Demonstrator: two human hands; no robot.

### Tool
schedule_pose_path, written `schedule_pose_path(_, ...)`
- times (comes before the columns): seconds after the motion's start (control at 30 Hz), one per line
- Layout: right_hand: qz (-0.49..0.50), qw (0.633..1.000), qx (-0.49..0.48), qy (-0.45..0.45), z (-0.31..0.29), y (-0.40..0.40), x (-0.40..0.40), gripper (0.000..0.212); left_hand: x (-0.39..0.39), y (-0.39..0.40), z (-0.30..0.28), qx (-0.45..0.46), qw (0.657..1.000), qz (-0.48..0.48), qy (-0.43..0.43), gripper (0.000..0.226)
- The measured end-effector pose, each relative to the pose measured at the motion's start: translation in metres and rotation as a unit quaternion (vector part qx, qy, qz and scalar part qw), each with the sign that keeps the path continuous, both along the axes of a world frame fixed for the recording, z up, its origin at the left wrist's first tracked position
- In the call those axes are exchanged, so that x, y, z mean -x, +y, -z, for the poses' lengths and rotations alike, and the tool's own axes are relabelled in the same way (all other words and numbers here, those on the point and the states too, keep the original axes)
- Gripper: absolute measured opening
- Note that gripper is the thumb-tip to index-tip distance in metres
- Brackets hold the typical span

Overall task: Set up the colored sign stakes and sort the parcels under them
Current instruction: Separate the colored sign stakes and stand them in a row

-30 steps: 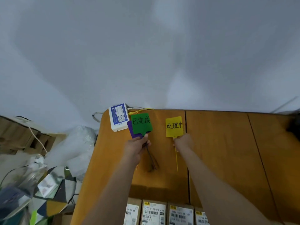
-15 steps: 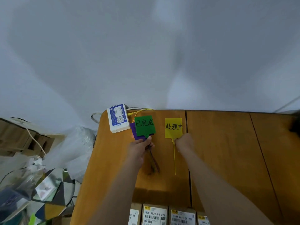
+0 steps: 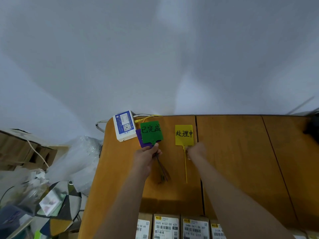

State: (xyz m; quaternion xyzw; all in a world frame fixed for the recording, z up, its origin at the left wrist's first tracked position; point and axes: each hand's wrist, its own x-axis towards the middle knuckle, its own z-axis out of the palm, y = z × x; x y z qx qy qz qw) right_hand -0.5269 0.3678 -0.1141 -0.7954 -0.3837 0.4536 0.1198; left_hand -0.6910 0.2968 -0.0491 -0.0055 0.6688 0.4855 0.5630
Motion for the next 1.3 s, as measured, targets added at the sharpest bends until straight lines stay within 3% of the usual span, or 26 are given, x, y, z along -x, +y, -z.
schedule_pose_path(0.07,-0.009,0.999,-0.034,0.006,-0.011,-0.007,0.002,0.021,-0.001,-0.002,0.000,-0.005,1.000,0.002,-0.002,0.021)
schedule_pose_path(0.17,-0.086,0.987,-0.068,0.119,-0.033,-0.024,0.016,0.038,-0.013,-0.010,-0.003,-0.002,1.000,0.027,0.014,0.014)
schedule_pose_path(0.23,-0.105,0.969,-0.034,0.220,-0.052,-0.038,0.025,0.027,-0.023,-0.019,-0.006,0.004,0.997,0.061,0.035,0.015)
schedule_pose_path(0.3,-0.092,0.960,0.006,0.265,-0.068,-0.049,0.026,0.021,-0.033,-0.030,-0.012,0.000,0.994,0.099,0.046,0.013)
schedule_pose_path(0.43,-0.019,0.959,0.049,0.279,-0.093,-0.072,0.010,0.036,-0.051,-0.055,-0.037,-0.039,0.988,0.138,0.063,0.010)
schedule_pose_path(0.57,0.034,0.963,0.050,0.262,-0.126,-0.098,-0.008,0.015,-0.067,-0.080,-0.059,-0.075,0.982,0.170,0.008,0.016)
schedule_pose_path(0.7,0.067,0.958,0.021,0.278,-0.156,-0.132,-0.026,0.011,-0.085,-0.109,-0.087,-0.096,0.986,0.117,-0.072,0.027)
schedule_pose_path(0.97,0.181,0.896,-0.095,0.393,-0.214,-0.200,-0.081,0.005,-0.110,-0.166,-0.124,-0.140,0.981,0.049,-0.124,0.045)
schedule_pose_path(1.1,0.200,0.904,-0.136,0.352,-0.212,-0.225,-0.120,0.009,-0.122,-0.194,-0.129,-0.123,0.986,0.047,-0.106,0.040)
schedule_pose_path(1.3,0.225,0.915,-0.113,0.316,-0.212,-0.240,-0.159,0.004,-0.157,-0.221,-0.125,-0.088,0.990,0.066,-0.088,0.033)
